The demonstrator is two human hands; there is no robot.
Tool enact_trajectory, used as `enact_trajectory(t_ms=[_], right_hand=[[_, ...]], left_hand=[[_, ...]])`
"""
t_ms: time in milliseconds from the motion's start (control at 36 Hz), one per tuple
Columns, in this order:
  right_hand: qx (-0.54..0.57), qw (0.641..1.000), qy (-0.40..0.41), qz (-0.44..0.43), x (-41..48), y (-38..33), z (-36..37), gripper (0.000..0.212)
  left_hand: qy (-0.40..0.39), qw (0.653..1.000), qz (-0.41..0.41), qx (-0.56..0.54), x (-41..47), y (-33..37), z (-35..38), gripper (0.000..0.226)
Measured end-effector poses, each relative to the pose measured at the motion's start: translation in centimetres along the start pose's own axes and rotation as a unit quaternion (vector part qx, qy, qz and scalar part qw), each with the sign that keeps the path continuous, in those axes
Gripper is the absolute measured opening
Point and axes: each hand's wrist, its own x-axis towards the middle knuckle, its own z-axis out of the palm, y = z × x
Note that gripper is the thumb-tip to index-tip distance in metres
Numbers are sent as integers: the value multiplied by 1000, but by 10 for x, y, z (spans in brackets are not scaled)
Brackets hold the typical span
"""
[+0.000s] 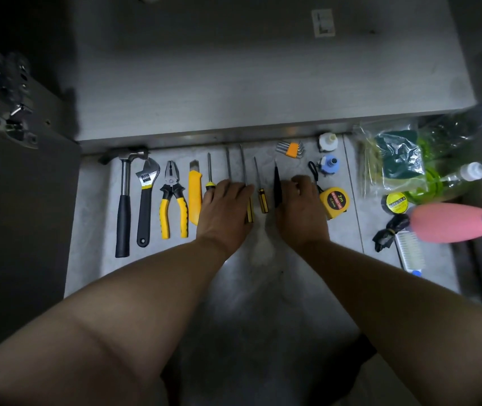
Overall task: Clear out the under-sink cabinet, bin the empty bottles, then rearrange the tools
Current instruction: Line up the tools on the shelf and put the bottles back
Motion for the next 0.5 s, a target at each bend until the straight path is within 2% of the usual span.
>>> enact_trajectory(t_ms=[167, 250, 361, 500], right_hand=[[-24, 999, 21, 39, 25, 10, -25, 38], [-53, 992, 48, 104, 14, 14, -29, 29], [-59, 979, 32, 192, -12, 23, -24, 36], [-9, 986, -8, 166, -26, 28, -17, 47]], left_hand=[[10, 1000, 13, -10, 1, 8, -6, 83], [6, 999, 48, 0, 7, 17, -8, 77], [-10, 998, 60, -1, 13, 31, -7, 70], [-26, 998, 56, 8, 11, 38, -4, 67]])
